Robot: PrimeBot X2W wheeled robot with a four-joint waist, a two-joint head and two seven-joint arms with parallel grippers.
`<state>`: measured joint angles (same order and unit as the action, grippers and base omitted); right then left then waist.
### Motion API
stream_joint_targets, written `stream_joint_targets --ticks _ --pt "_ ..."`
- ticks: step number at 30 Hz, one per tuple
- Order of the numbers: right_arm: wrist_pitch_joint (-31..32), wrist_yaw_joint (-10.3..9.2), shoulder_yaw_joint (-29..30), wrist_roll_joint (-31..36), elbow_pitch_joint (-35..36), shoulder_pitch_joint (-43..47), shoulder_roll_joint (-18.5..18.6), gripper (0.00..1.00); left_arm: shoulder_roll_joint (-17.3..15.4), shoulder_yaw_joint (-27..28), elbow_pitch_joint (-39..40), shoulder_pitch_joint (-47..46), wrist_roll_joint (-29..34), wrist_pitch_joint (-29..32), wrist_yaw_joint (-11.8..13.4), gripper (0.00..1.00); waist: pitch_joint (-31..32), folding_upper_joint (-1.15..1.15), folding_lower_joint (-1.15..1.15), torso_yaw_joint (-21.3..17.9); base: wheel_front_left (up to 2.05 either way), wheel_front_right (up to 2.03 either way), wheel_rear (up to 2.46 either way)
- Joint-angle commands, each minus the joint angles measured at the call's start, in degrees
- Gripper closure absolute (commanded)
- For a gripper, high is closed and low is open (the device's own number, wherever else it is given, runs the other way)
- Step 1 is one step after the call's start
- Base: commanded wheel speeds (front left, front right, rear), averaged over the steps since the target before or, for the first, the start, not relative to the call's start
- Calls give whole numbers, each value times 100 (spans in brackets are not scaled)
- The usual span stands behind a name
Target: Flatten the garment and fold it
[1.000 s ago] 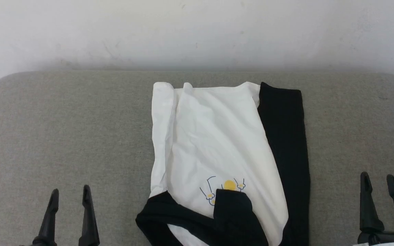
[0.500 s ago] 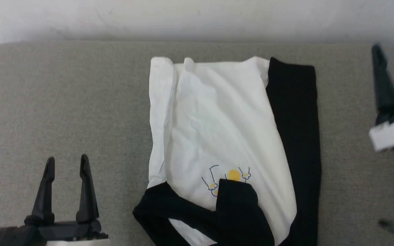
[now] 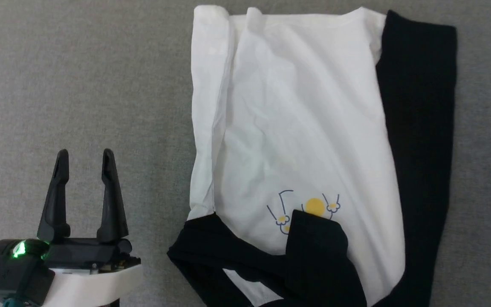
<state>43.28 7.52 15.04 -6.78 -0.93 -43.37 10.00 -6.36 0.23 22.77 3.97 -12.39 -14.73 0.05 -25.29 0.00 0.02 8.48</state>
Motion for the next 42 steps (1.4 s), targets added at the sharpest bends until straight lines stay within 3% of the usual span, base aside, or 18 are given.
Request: stream_joint_targets --ticks 1,8,23,24,26,34,42 --pt "62 -3 61 75 -57 -95 14 0 39 4 -15 -100 54 -27 -40 0 -425 0 -2 333 0 0 0" --pt "598 -3 402 464 -534 -300 -202 0 172 32 -124 -262 65 -27 -170 0 -768 0 -2 583 0 0 0" --pt "1195 -3 586 791 -449 -237 -263 0 317 48 -320 -515 73 -27 -369 0 -1192 0 -2 808 0 0 0" --pt "1273 -3 612 795 -441 -223 -290 3 321 45 -333 -528 76 -27 -378 0 -1197 0 -2 808 0 0 0" --pt "1375 -3 690 793 -398 -221 -345 100 327 40 -356 -551 79 -27 -392 0 -1201 0 -2 804 0 0 0" --pt "952 -3 520 725 -197 -176 -419 100 338 96 -460 -557 140 -27 -441 0 -905 0 -2 666 0 0 0" --pt "185 -3 432 -29 150 254 -505 100 337 227 -565 -274 235 -27 -433 0 -118 0 -2 449 0 0 0"
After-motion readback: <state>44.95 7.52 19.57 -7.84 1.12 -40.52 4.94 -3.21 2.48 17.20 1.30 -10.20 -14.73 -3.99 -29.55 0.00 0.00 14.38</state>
